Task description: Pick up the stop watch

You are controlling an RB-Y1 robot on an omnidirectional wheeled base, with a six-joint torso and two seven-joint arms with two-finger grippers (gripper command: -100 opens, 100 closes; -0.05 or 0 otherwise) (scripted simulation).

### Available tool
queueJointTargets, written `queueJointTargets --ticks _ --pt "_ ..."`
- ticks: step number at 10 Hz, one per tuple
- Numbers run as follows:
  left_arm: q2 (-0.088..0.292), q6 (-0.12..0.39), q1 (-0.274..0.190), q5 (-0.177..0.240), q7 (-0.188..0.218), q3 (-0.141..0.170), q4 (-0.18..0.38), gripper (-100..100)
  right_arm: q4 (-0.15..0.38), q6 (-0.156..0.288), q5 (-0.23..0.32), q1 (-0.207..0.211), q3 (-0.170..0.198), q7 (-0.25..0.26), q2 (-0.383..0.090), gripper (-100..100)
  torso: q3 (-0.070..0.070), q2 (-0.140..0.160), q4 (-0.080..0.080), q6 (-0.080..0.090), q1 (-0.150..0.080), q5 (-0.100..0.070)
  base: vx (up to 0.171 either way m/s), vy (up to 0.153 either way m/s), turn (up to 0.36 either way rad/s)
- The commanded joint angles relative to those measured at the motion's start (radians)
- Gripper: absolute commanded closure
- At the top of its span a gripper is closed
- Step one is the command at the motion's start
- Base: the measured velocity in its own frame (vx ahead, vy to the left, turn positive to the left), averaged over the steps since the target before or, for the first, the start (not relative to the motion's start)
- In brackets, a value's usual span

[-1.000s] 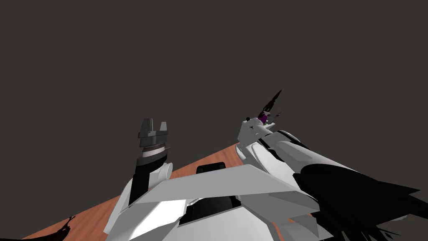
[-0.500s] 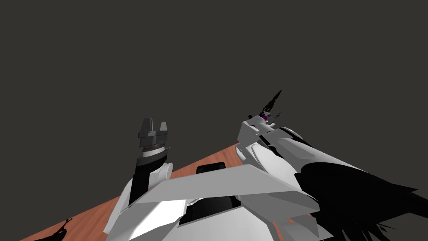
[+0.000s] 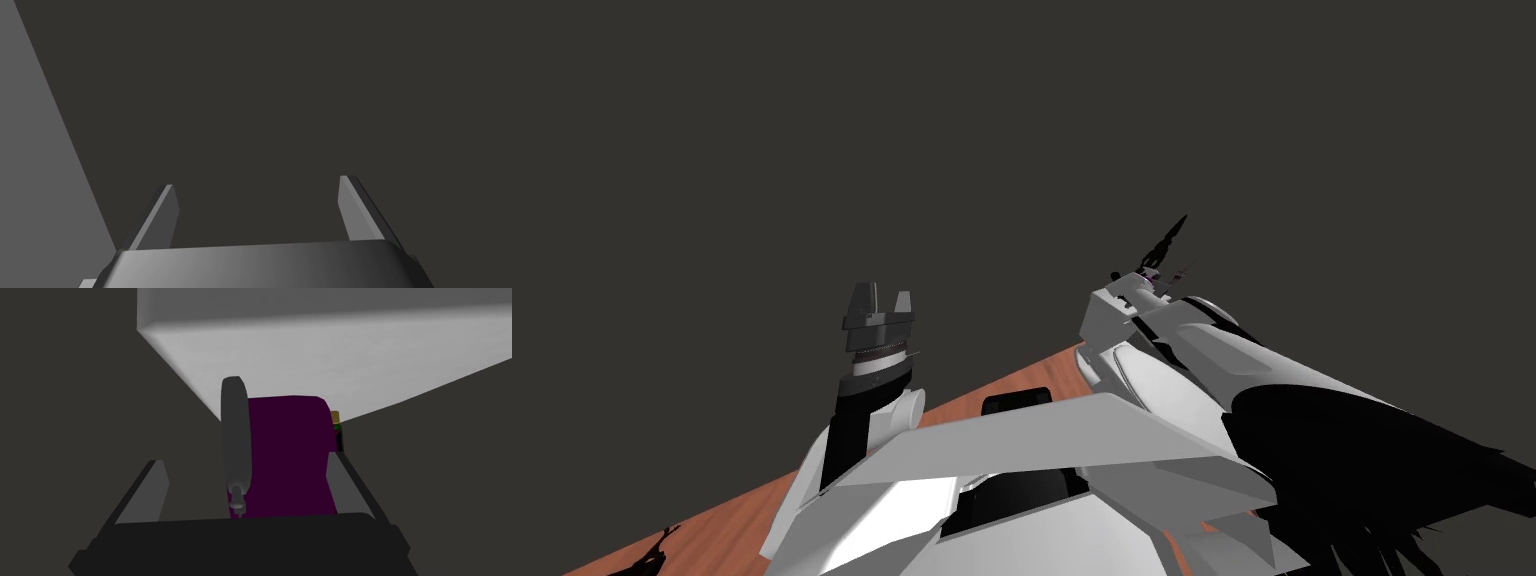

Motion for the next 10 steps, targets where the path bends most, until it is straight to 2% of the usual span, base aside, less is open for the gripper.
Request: queueJointTargets --ticks 1,2,3,4,5,6,10 --pt "0.0 0.0 0.0 0.0 0.0 0.0 0.0 0 -0.029 0.024 -0.001 0.012 -0.002 -0.004 -0.008 -100 0.0 0.0 0.0 0.0 0.0 0.0 0.017 -0.013 0.004" --pt "0.0 0.0 0.0 0.0 0.0 0.0 0.0 0 -0.022 0.012 -0.001 0.011 -0.002 -0.001 -0.007 -100 0.0 0.0 0.0 0.0 0.0 0.0 0.005 -0.004 0.0" --pt "0.0 0.0 0.0 0.0 0.0 0.0 0.0 0 -0.028 0.018 -0.002 0.013 -0.002 -0.002 -0.008 0 0.001 0.001 0.0 0.0 0.001 0.0 0.0 0.0 0.0" --pt "0.0 0.0 0.0 0.0 0.0 0.0 0.0 0 -0.016 -0.012 0.009 0.036 -0.006 -0.015 0.002 -100 0.001 0.001 0.0 0.0 0.001 0.0 0.054 -0.06 -0.027" --pt "0.0 0.0 0.0 0.0 0.0 0.0 0.0 0 -0.01 -0.002 0.004 0.021 -0.004 -0.006 -0.002 -100 -0.001 -0.001 0.0 0.0 -0.002 -0.001 0.034 -0.038 -0.003" --pt "0.0 0.0 0.0 0.0 0.0 0.0 0.0 0 -0.008 -0.008 0.005 0.023 -0.004 -0.007 -0.002 100 0.0 -0.001 0.0 0.0 -0.001 -0.001 0.004 -0.005 0.002" --pt "0.0 0.0 0.0 0.0 0.0 0.0 0.0 0 -0.005 -0.001 0.004 0.021 -0.007 -0.013 -0.005 100 0.0 0.002 -0.001 -0.003 -0.003 -0.002 0.002 0.0 -0.008"
